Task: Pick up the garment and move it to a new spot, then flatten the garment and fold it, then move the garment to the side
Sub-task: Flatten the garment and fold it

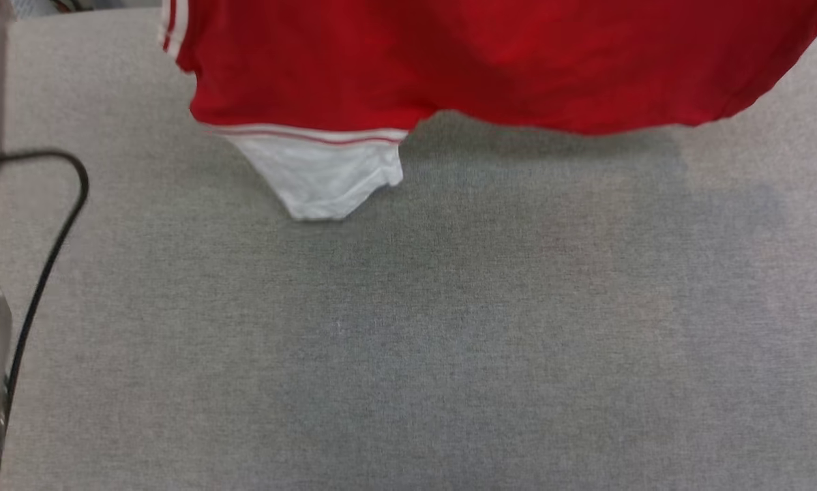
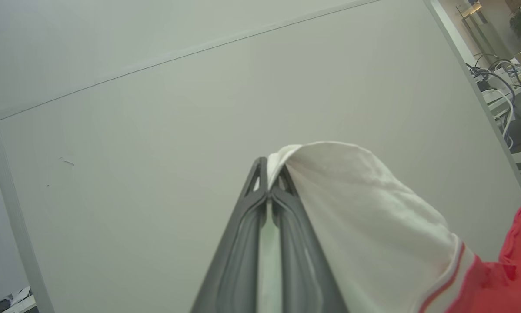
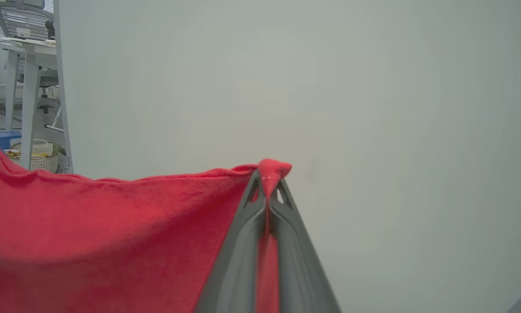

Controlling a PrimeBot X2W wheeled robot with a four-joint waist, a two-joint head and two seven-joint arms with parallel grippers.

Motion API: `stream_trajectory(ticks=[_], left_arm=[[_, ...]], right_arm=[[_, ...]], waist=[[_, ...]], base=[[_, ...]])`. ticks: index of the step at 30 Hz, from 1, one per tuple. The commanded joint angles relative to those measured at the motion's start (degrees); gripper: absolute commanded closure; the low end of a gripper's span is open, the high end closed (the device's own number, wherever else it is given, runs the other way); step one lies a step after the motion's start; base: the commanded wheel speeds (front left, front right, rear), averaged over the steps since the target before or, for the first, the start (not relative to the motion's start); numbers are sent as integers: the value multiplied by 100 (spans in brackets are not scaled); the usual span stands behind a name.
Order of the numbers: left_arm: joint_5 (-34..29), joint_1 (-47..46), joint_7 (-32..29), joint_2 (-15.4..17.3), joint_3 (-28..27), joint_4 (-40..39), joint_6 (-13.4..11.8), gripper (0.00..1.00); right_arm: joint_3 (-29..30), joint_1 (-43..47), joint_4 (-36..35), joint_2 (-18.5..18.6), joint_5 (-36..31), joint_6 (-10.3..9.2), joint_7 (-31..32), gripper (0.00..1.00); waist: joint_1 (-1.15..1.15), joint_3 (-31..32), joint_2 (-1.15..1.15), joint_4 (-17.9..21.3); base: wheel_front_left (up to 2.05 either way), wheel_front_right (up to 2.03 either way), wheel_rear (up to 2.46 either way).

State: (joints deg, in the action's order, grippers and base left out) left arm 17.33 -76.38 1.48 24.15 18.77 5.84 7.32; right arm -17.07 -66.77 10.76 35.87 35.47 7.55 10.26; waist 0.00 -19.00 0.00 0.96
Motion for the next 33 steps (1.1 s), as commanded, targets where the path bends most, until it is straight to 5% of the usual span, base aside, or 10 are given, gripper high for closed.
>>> stream_trajectory(ticks=[1,14,18,33], left_arm=[[69,-320,35,-33,37,143,15,100],[-156,-2899,188,-220,330,1810,-37,100],[-248,-3117,261,-227,308,1972,-207,100],[-8,-2970,677,-263,457,2891,-97,100]], right_arm=[[-13,-290,142,-56,-58,-6,-32,100],[-397,-3104,2149,-628,-642,-6,-608,100],[-497,-3728,2824,-907,-841,-6,-1006,100],[-1506,-4095,4155,-1185,-741,-6,-1572,100]], waist=[[0,-444,0,41],[0,-1336,0,217],[0,-1390,0,257],[0,-1676,0,176]], base=[[0,0,0],[0,0,0],[0,0,0],[0,0,0]])
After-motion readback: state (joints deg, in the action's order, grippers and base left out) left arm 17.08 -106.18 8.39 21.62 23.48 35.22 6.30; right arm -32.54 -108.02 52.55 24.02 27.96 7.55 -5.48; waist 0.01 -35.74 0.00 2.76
